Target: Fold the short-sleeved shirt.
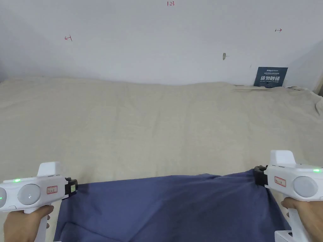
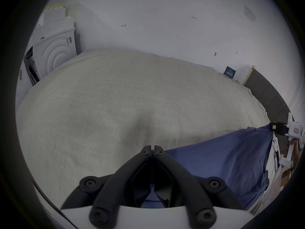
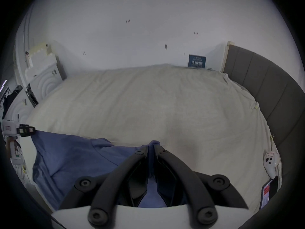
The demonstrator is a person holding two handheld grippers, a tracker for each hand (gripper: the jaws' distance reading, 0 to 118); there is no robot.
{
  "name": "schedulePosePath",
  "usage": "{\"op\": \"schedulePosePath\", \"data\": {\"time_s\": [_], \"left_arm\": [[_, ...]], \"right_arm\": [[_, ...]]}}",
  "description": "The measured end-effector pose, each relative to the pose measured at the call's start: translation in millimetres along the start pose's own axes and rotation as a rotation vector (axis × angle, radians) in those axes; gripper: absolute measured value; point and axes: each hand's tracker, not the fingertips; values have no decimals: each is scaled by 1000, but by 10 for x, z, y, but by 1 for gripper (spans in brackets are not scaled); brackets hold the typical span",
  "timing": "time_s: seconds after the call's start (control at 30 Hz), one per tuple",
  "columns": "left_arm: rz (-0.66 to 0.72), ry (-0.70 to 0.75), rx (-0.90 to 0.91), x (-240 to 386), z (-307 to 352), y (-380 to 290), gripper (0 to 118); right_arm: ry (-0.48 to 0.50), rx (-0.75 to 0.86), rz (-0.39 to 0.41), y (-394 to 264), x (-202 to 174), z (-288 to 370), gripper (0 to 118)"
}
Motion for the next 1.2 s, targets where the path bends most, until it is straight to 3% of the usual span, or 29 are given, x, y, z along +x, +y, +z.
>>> {"op": "schedulePosePath", "data": {"time_s": [0.37,0.63,1.2], "left_arm": [[7,-21,38,-108,615,-210,0],[-37,-26,10,-114,990,-639,0],[-93,35,-111,-238,839,-1689,0]], "right_arm": [[68,114,-34,-403,191,1051,5],[88,104,-89,-1005,357,1530,5],[-19,-104,-152,-2225,399,1323,5]]}}
